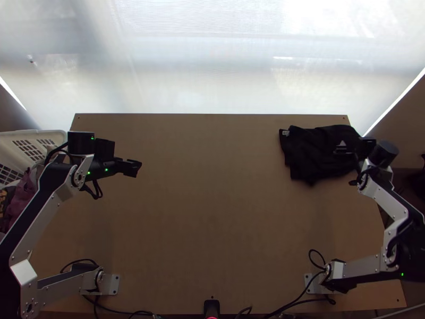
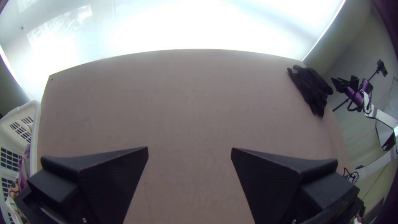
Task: Fold the t-shirt
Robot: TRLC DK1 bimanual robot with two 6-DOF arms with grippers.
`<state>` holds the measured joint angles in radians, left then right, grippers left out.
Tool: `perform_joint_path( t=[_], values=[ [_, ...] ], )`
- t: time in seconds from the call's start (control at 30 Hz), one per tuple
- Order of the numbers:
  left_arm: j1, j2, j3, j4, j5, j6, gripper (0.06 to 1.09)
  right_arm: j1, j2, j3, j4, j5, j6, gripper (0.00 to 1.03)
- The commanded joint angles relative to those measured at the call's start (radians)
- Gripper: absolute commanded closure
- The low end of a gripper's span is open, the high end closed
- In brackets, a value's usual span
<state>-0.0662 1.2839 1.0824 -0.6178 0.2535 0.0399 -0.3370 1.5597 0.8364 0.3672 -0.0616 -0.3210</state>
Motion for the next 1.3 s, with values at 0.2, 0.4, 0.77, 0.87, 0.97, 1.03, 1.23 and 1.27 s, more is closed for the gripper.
perform_joint_path(
  t=[0.2,0.4,0.77,0.87,0.97,1.03,1.23,1.27],
  values=[
    [-0.053,-0.164,-0.133,0.093,-0.042,0.005,0.11,-0.03,-0.579,-0.286,0.07,0.066,-0.032,0.05],
    [-0.075,-0.253,-0.251,0.159,-0.091,0.011,0.11,0.052,-0.826,-0.453,0.032,0.069,-0.047,0.05],
    [-0.107,-0.512,-0.452,0.325,-0.142,0.058,0.11,0.11,-1.29,-0.689,-0.071,0.095,-0.132,0.05],
    [-0.124,-0.612,-0.53,0.383,-0.166,0.103,0.11,0.11,-1.396,-0.735,-0.136,0.094,-0.11,0.05],
    [-0.127,-0.735,-0.618,0.432,-0.166,0.135,0.11,0.116,-1.509,-0.737,-0.255,0.094,-0.05,0.05],
    [-0.139,-0.824,-0.69,0.467,-0.166,0.176,0.11,0.131,-1.563,-0.737,-0.323,0.094,-0.015,0.05],
    [-0.142,-1.017,-0.858,0.541,-0.169,0.258,0.11,0.15,-1.564,-0.737,-0.389,0.095,0.054,0.05],
    [-0.144,-1.052,-0.883,0.549,-0.168,0.261,0.11,0.154,-1.563,-0.738,-0.402,0.095,0.066,0.05]
  ],
)
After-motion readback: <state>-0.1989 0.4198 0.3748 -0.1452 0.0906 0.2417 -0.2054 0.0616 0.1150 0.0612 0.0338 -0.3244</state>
